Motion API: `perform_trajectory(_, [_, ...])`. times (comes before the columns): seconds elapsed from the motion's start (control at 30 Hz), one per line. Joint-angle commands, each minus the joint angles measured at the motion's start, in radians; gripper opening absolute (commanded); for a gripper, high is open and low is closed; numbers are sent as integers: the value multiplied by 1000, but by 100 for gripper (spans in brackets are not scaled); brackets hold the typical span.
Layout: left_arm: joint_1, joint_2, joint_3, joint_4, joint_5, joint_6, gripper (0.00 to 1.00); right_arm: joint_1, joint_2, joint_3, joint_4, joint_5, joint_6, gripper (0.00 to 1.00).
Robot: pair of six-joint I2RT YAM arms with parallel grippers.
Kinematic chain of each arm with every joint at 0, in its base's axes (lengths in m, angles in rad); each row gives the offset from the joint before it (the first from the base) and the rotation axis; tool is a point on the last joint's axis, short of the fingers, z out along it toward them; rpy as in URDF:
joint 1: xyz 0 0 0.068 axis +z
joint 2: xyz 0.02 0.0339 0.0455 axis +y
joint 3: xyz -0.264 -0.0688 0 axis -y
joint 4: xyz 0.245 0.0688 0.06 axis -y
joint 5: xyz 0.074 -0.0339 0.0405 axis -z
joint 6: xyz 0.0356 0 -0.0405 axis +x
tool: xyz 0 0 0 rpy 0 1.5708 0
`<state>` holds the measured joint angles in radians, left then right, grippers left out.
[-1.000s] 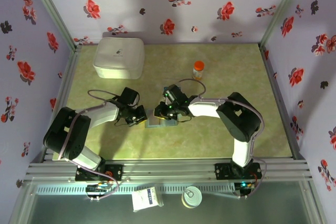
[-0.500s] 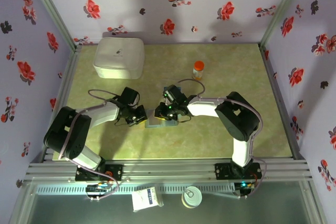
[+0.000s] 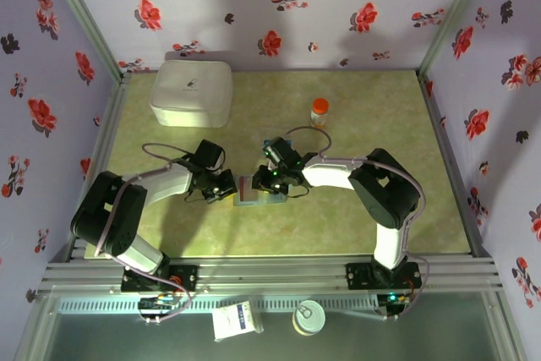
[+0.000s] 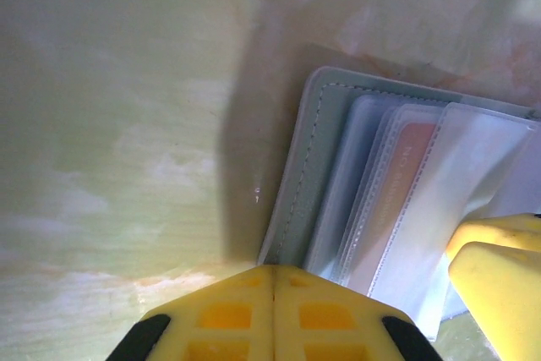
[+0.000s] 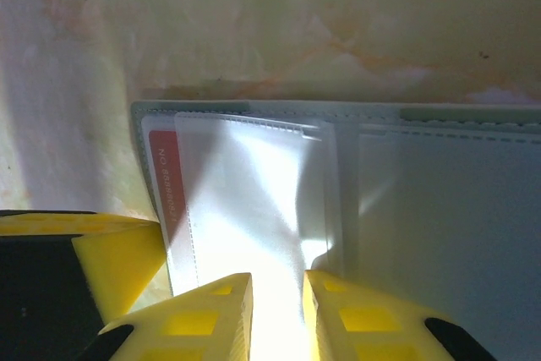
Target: Take the credit cards out of the card holder
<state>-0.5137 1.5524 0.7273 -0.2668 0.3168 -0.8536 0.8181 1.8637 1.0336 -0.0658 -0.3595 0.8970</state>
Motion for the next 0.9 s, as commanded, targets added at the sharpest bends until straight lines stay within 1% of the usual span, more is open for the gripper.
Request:
perform_trajectory(0.0, [-3,15,24,-43,-22,24,6,2,-29,8,-45,34,-24,23])
perform_trajectory(0.4, [-1,-5,47,-61,-21,28,6,-9,-37,-33,0,14,-18,21])
perform_trajectory(0.67, [-2,-76,66,-86,-29,21,6,-25,-37,-73,61,-23,-4,20])
perform_trajectory(0.77, [-3,-80,70,-60,5,4,8,-30,-38,-94,93,-37,9,20])
perform_trajectory(0.87, [-11,-67,73,-27,33,-16,13,-38,-38,-114,127,-54,22,20])
